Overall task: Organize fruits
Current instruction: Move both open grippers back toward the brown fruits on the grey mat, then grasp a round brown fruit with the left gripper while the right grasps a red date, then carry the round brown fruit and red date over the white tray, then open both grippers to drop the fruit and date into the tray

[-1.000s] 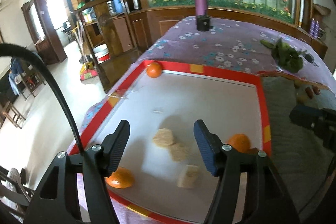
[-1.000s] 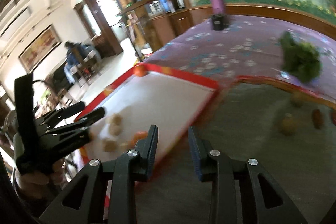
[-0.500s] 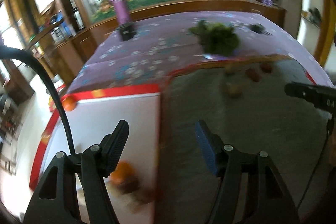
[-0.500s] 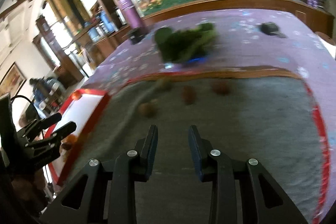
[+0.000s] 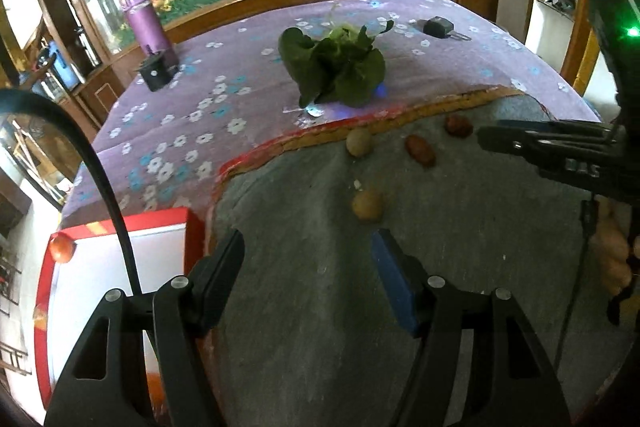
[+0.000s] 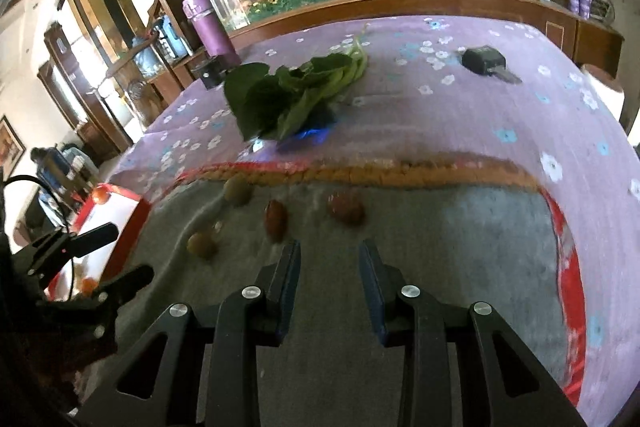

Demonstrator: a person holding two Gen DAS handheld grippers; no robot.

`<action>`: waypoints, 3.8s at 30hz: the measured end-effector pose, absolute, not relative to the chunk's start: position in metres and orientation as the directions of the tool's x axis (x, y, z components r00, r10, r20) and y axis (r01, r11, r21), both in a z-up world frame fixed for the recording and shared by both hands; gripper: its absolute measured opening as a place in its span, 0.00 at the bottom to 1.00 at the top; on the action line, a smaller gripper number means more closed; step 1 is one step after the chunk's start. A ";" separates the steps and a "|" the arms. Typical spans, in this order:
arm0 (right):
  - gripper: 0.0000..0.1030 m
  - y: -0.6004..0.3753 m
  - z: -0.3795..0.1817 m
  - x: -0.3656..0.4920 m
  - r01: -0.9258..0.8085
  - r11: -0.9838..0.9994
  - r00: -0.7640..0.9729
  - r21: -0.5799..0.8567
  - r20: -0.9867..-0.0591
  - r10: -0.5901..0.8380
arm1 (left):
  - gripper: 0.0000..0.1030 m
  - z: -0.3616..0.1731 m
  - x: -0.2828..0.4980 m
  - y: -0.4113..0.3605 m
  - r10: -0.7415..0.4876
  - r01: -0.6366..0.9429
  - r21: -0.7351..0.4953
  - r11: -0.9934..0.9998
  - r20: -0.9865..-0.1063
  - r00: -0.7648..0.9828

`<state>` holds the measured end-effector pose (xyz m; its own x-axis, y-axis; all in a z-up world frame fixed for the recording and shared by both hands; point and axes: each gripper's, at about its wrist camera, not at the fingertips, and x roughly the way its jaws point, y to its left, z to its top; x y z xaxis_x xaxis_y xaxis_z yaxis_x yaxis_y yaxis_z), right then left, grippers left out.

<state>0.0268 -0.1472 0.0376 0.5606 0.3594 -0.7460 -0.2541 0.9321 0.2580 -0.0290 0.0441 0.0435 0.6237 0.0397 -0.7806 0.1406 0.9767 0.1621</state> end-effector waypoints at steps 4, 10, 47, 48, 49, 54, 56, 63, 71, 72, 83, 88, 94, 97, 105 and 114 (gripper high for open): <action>0.32 -0.138 0.031 0.048 -0.230 0.952 0.571 0.203 -0.764 0.301 | 0.63 0.041 -0.018 0.043 -0.002 0.189 0.143 0.972 -0.792 0.610; 0.29 -0.132 0.015 0.062 -0.230 0.961 0.571 0.152 -0.778 0.260 | 0.63 0.030 -0.004 0.037 -0.044 0.248 0.119 0.961 -0.823 0.566; 0.19 -0.156 0.017 0.060 -0.228 0.940 0.564 0.255 -0.752 0.341 | 0.17 0.012 0.005 0.026 -0.072 0.268 0.106 0.958 -0.812 0.580; 0.19 -0.156 0.017 0.059 -0.228 0.939 0.565 0.257 -0.750 0.343 | 0.17 0.014 0.003 0.028 -0.079 0.262 0.095 0.960 -0.809 0.583; 0.19 -0.157 0.018 0.059 -0.228 0.938 0.567 0.260 -0.748 0.345 | 0.17 0.017 0.000 0.032 -0.087 0.254 0.082 0.964 -0.804 0.588; 0.19 -0.156 0.024 0.055 -0.244 0.933 0.588 0.265 -0.724 0.360 | 0.18 0.031 -0.021 0.046 -0.088 0.208 0.059 0.976 -0.771 0.631; 0.19 -0.155 0.026 0.053 -0.253 0.928 0.591 0.274 -0.715 0.372 | 0.18 0.039 -0.036 0.053 -0.088 0.184 0.046 0.982 -0.750 0.655; 0.19 -0.128 0.042 0.034 -0.306 0.913 0.593 0.271 -0.695 0.405 | 0.18 0.061 -0.078 0.080 -0.014 0.089 0.073 0.993 -0.695 0.719; 0.19 -0.044 0.062 -0.007 -0.470 0.828 0.513 0.305 -0.669 0.538 | 0.18 0.068 -0.108 0.128 0.096 -0.049 0.088 0.995 -0.672 0.734; 0.18 -0.030 0.064 -0.012 -0.491 0.814 0.497 0.310 -0.668 0.554 | 0.18 0.068 -0.111 0.134 0.115 -0.071 0.093 0.993 -0.669 0.734; 0.18 0.077 0.063 -0.054 -0.615 0.710 0.395 0.342 -0.646 0.653 | 0.18 0.060 -0.135 0.195 0.260 -0.241 0.120 0.963 -0.649 0.715; 0.18 0.101 0.051 -0.071 -0.652 0.684 0.372 0.329 -0.648 0.665 | 0.18 0.051 -0.138 0.214 0.284 -0.279 0.115 0.953 -0.654 0.701; 0.18 0.106 0.040 -0.072 -0.662 0.663 0.335 0.351 -0.652 0.680 | 0.18 0.045 -0.140 0.222 0.297 -0.296 0.117 0.948 -0.660 0.690; 0.18 0.104 0.038 -0.069 -0.662 0.659 0.332 0.356 -0.649 0.684 | 0.18 0.042 -0.138 0.224 0.303 -0.301 0.121 0.946 -0.664 0.683; 0.23 0.099 0.038 -0.067 -0.660 0.659 0.330 0.361 -0.648 0.686 | 0.18 0.037 -0.138 0.229 0.327 -0.336 0.126 0.933 -0.682 0.654; 0.33 0.093 0.045 -0.072 -0.670 0.665 0.372 0.330 -0.627 0.685 | 0.62 0.039 -0.141 0.229 0.379 -0.390 0.145 0.909 -0.676 0.631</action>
<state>-0.0716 0.0928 0.0451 0.3718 0.6847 -0.6268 -0.6697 0.6654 0.3297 -0.1406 0.2294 0.0387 0.6315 0.3790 -0.6764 -0.3899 0.9093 0.1455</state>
